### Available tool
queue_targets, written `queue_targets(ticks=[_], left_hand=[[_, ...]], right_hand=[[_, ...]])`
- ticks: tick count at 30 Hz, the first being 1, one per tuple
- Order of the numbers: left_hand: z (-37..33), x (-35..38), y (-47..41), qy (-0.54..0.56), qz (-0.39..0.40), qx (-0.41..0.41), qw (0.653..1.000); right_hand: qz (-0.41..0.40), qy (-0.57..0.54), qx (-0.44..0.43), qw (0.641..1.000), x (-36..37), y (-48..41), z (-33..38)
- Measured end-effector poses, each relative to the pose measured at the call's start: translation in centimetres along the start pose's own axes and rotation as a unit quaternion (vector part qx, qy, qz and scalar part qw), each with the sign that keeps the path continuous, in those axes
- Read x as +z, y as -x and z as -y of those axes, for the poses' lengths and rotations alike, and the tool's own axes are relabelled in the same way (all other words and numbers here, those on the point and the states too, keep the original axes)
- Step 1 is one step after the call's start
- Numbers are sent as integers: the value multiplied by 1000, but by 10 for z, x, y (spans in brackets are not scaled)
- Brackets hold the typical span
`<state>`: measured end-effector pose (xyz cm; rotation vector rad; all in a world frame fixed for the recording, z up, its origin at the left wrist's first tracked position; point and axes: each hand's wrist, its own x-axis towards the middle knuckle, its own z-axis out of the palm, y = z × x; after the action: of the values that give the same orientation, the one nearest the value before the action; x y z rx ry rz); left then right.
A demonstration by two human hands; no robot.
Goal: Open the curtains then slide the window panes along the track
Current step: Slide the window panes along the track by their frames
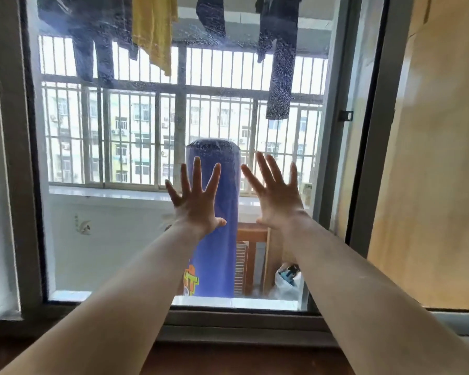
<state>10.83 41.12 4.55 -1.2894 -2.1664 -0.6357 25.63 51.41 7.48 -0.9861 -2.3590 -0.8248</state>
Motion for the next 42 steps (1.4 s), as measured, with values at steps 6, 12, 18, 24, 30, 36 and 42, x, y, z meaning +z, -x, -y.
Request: queue_targets(ticks=[6, 12, 18, 24, 30, 36, 42], left_hand=[[-5, 13, -6, 10, -13, 8, 1000], [-11, 16, -7, 20, -12, 7, 1000], [-27, 18, -7, 18, -11, 4, 1000], [-54, 24, -6, 39, -21, 9, 999], [-94, 38, -8, 39, -33, 30, 998], [-103, 37, -6, 47, -30, 95, 994], [-55, 20, -1, 195, -87, 180, 960]], right_hand=[[15, 14, -15, 1000, 2, 1, -14], [5, 5, -9, 1000, 8, 1, -22], [-2, -4, -5, 1000, 14, 6, -36], [-5, -19, 17, 1000, 23, 17, -62], [-4, -25, 46, 999, 35, 34, -97], [3, -39, 88, 995, 39, 46, -112], [-85, -134, 181, 971, 49, 43, -61]])
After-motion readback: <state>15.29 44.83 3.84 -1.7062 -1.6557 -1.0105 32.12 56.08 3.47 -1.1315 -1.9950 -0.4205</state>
